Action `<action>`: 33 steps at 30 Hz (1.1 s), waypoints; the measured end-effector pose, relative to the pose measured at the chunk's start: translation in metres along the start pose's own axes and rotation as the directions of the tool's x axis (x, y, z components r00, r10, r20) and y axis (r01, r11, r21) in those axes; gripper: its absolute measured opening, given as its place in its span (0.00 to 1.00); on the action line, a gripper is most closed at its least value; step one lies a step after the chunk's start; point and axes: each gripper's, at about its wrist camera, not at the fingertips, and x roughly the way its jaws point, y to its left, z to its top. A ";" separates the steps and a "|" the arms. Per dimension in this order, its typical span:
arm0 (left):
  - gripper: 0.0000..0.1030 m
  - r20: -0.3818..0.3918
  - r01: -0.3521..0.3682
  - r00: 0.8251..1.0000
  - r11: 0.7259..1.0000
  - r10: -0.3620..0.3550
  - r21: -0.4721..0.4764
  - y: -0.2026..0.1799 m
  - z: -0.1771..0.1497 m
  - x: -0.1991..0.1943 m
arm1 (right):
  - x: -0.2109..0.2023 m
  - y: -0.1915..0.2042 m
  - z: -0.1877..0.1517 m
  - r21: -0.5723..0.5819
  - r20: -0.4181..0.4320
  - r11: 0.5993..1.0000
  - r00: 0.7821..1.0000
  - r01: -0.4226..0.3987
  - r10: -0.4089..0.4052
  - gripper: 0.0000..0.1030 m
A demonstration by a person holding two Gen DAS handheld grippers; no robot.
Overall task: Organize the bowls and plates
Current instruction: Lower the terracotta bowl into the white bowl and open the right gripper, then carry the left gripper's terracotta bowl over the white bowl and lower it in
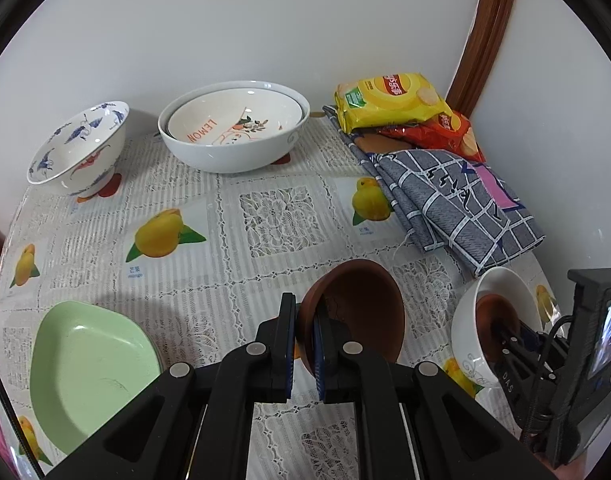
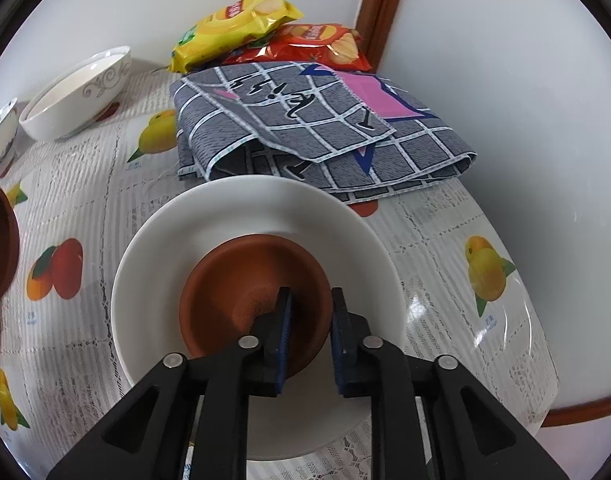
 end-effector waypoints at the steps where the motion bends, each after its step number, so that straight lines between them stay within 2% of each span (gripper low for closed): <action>1: 0.08 0.002 -0.001 1.000 1.000 0.001 -0.001 0.000 0.000 -0.001 | 0.000 0.000 0.000 0.000 0.004 1.000 1.000 -0.002 0.002 0.19; 4: 0.08 0.006 -0.008 1.000 1.000 0.008 0.000 0.001 0.001 -0.006 | 0.000 -0.002 0.001 0.001 0.009 1.000 1.000 -0.012 0.012 0.22; 9: 0.08 0.018 -0.012 1.000 1.000 0.012 0.007 -0.003 -0.001 -0.016 | -0.008 -0.003 -0.001 0.006 0.030 0.999 0.999 -0.032 0.032 0.34; 18: 0.08 0.035 0.009 0.999 1.000 -0.010 0.014 -0.016 -0.002 -0.036 | -0.047 -0.031 -0.005 0.082 0.100 0.984 0.984 -0.159 0.150 0.34; 22: 0.08 0.042 0.039 0.998 0.999 -0.040 0.021 -0.031 -0.003 -0.045 | -0.074 -0.051 0.002 0.125 0.152 0.981 0.980 -0.151 0.131 0.35; 24: 0.08 0.046 0.050 0.998 0.998 -0.051 0.033 -0.040 -0.005 -0.047 | -0.084 -0.061 0.003 0.151 0.173 0.976 0.976 -0.155 0.128 0.42; 26: 0.08 0.043 0.063 0.997 0.997 -0.065 0.045 -0.050 -0.007 -0.047 | -0.089 -0.069 0.001 0.173 0.191 0.972 0.973 -0.160 0.126 0.42; 33: 0.08 0.017 0.077 0.997 0.993 -0.079 0.086 -0.079 -0.010 -0.034 | -0.075 -0.095 -0.016 0.199 0.205 0.967 0.972 -0.157 0.116 0.42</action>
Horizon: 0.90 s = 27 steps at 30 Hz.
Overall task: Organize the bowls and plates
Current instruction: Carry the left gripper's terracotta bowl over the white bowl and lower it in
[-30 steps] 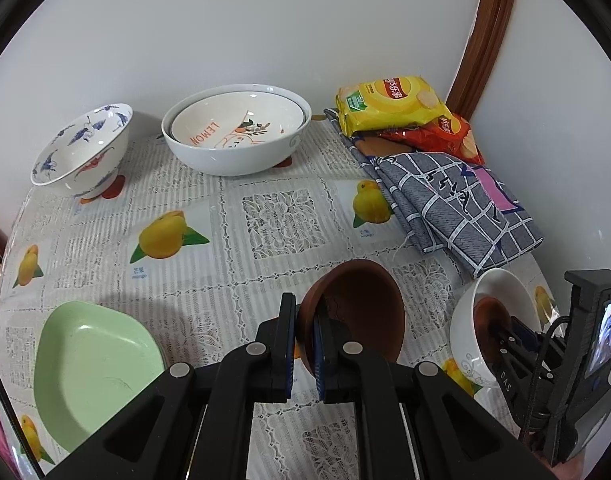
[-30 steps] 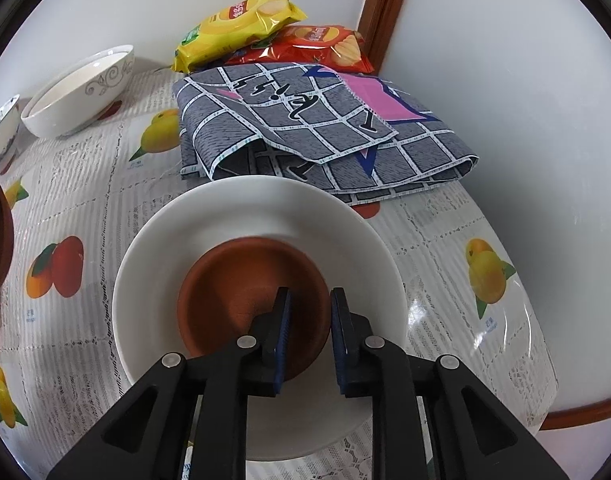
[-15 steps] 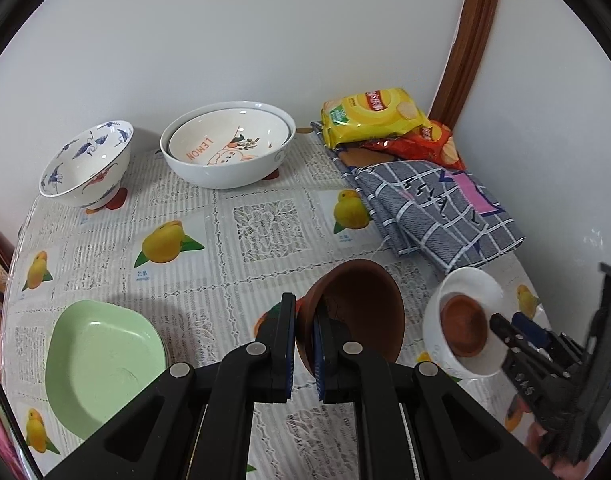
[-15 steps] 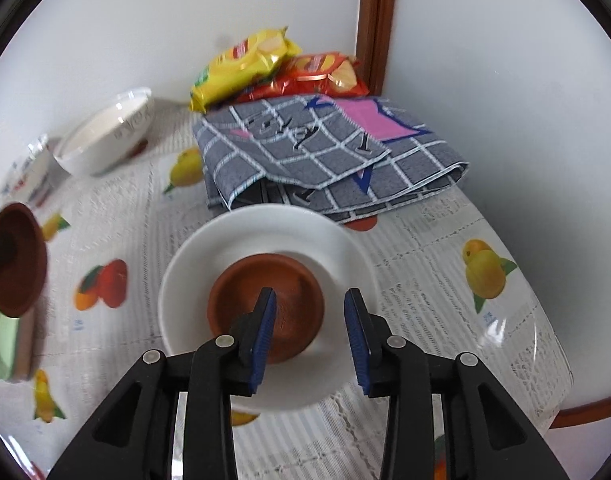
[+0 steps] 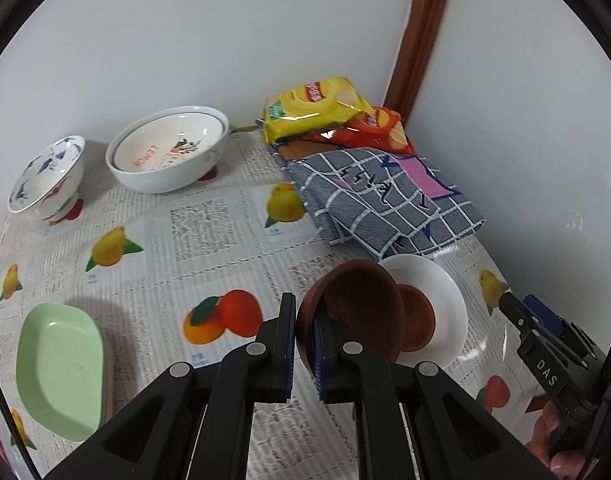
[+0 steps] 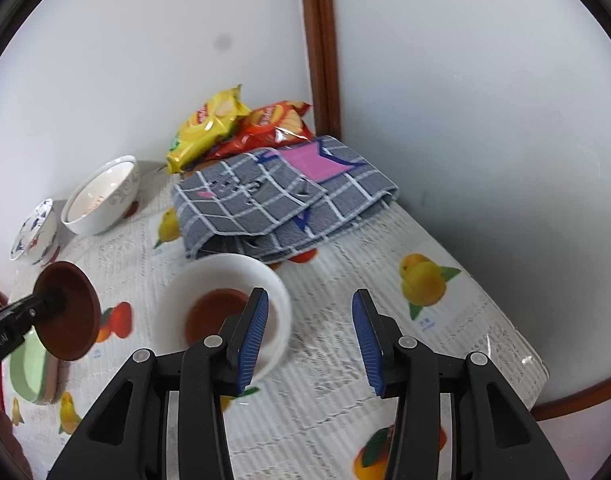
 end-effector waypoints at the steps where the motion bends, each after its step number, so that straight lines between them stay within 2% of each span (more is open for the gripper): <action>1: 0.08 -0.002 0.000 1.000 1.000 0.000 0.002 -0.003 0.001 0.002 | 0.001 -0.005 -0.002 -0.005 0.010 1.000 1.000 0.010 -0.010 0.42; 9: 0.08 -0.021 0.053 0.998 0.999 -0.053 0.012 -0.026 0.003 0.020 | -0.005 -0.026 -0.009 0.005 0.040 0.999 0.998 0.041 -0.041 0.42; 18: 0.08 -0.076 0.080 0.994 0.997 -0.078 0.012 -0.048 -0.001 0.052 | 0.000 -0.049 -0.010 0.067 0.026 0.997 0.999 0.043 -0.045 0.42; 27: 0.08 -0.107 0.095 0.990 0.996 -0.093 0.006 -0.062 -0.002 0.073 | 0.000 -0.054 -0.012 0.077 0.028 0.996 0.998 0.047 -0.049 0.42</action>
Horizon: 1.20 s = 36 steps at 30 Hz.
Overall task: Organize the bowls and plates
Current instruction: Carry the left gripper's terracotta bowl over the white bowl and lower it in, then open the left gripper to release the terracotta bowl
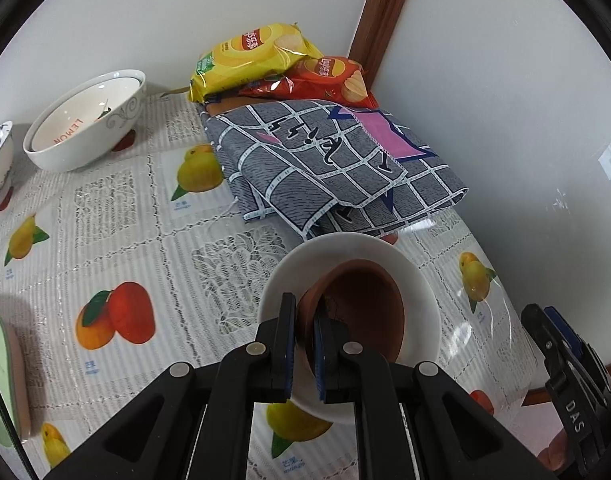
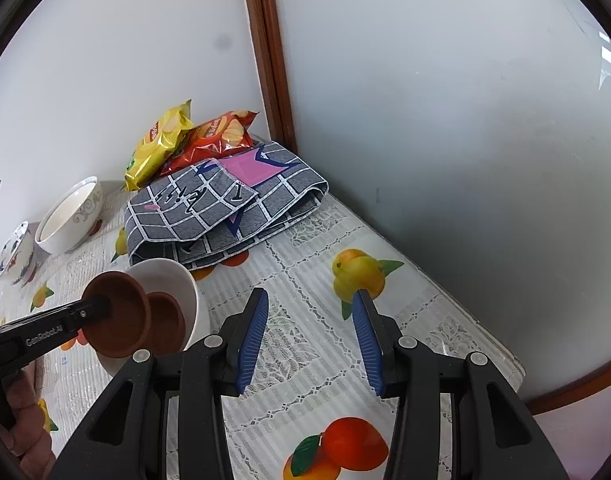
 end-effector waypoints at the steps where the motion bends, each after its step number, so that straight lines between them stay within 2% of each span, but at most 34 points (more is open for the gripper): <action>1: 0.08 -0.002 0.000 1.000 1.000 0.000 -0.001 0.000 0.000 0.002 | 0.000 0.000 0.000 -0.001 0.001 1.000 1.000 0.000 0.000 0.42; 27: 0.11 -0.065 0.038 0.997 0.998 -0.041 -0.049 0.003 -0.002 0.025 | 0.010 0.012 -0.004 -0.042 -0.029 0.999 0.999 -0.029 0.028 0.42; 33: 0.12 -0.059 0.021 0.998 1.000 -0.022 -0.013 -0.002 -0.003 0.013 | 0.013 0.017 -0.005 -0.062 -0.029 0.997 0.999 -0.042 0.040 0.42; 36: 0.16 -0.038 0.002 0.999 1.000 -0.002 0.007 -0.004 -0.004 -0.001 | 0.013 0.020 -0.004 -0.069 -0.021 0.996 0.998 -0.063 0.061 0.42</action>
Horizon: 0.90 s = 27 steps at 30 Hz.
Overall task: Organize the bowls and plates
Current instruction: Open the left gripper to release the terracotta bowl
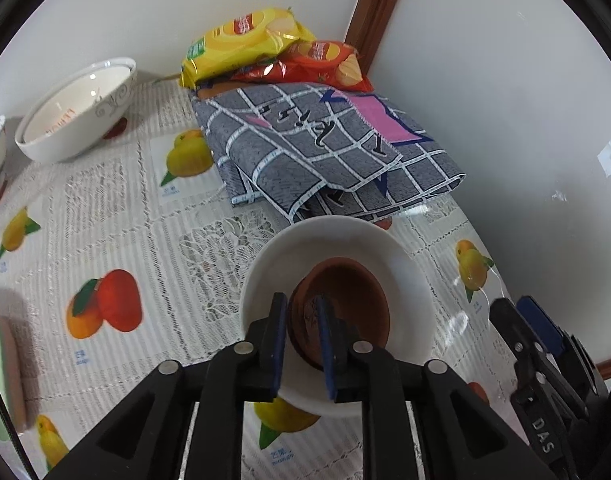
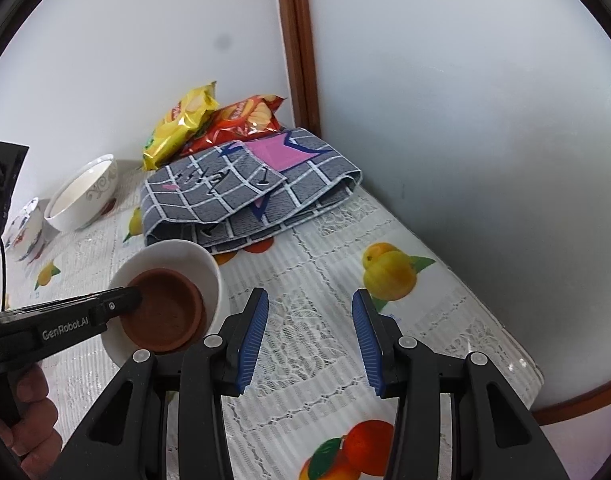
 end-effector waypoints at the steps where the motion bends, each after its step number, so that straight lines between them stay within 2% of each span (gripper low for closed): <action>1: 0.17 0.007 -0.005 1.000 1.000 0.005 0.003 0.000 0.000 -0.004 | 0.000 0.002 0.000 -0.005 0.006 1.000 1.000 -0.002 0.002 0.42; 4: 0.17 0.024 -0.027 0.999 0.999 0.026 0.019 0.001 -0.001 -0.018 | -0.001 0.008 0.001 -0.021 0.021 1.000 1.000 -0.005 0.005 0.43; 6: 0.18 0.035 -0.040 0.999 0.999 0.039 0.026 0.004 -0.003 -0.029 | -0.001 0.011 0.001 -0.024 0.017 0.999 1.000 -0.022 0.022 0.49; 9: 0.23 0.056 -0.067 0.996 0.997 0.066 0.030 0.009 -0.007 -0.044 | -0.002 0.017 0.000 -0.017 0.014 0.999 0.999 -0.043 0.043 0.49; 12: 0.24 0.079 -0.100 0.992 0.994 0.096 0.044 0.013 -0.012 -0.060 | -0.010 0.021 0.002 -0.005 0.018 0.998 0.997 -0.069 0.069 0.50; 15: 0.28 0.109 -0.126 0.987 0.991 0.120 0.051 0.018 -0.017 -0.076 | -0.021 0.024 0.005 0.011 0.040 0.996 0.995 -0.087 0.086 0.56; 19: 0.30 0.158 -0.163 0.976 0.985 0.152 0.059 0.019 -0.024 -0.096 | -0.037 0.029 0.009 -0.017 0.052 0.998 0.996 -0.067 0.067 0.56; 24: 0.30 0.180 -0.127 0.976 0.991 0.119 0.036 0.026 -0.026 -0.112 | -0.056 0.032 0.021 -0.043 0.074 0.999 0.997 -0.028 0.031 0.56; 27: 0.30 0.196 -0.135 0.973 0.990 0.126 0.036 0.026 -0.028 -0.118 | -0.063 0.031 0.030 -0.023 0.078 1.000 0.997 -0.005 0.007 0.56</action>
